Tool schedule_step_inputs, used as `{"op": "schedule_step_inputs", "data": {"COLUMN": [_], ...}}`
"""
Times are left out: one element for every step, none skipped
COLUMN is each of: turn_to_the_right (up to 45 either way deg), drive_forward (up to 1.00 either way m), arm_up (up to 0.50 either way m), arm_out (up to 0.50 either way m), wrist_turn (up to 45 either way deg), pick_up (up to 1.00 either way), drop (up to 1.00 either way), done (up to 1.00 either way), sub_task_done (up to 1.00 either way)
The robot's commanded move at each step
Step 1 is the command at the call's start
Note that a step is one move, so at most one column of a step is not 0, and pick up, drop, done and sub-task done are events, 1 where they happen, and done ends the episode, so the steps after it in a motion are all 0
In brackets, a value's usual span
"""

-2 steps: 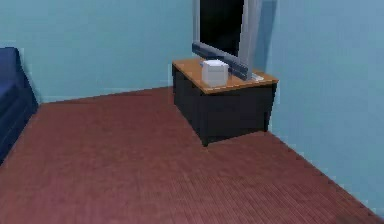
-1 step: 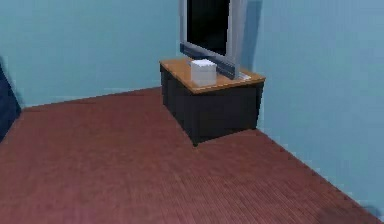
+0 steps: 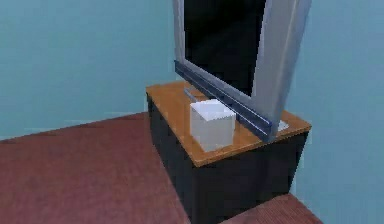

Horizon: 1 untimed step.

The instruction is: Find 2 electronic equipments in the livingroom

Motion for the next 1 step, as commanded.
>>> {"op": "schedule_step_inputs", "data": {"turn_to_the_right": [0.0], "drive_forward": [0.35], "arm_up": [0.00], "arm_out": [0.00], "wrist_turn": [0.0], "pick_up": [0.00], "drop": [0.00], "done": [0.00], "sub_task_done": [0.00]}}
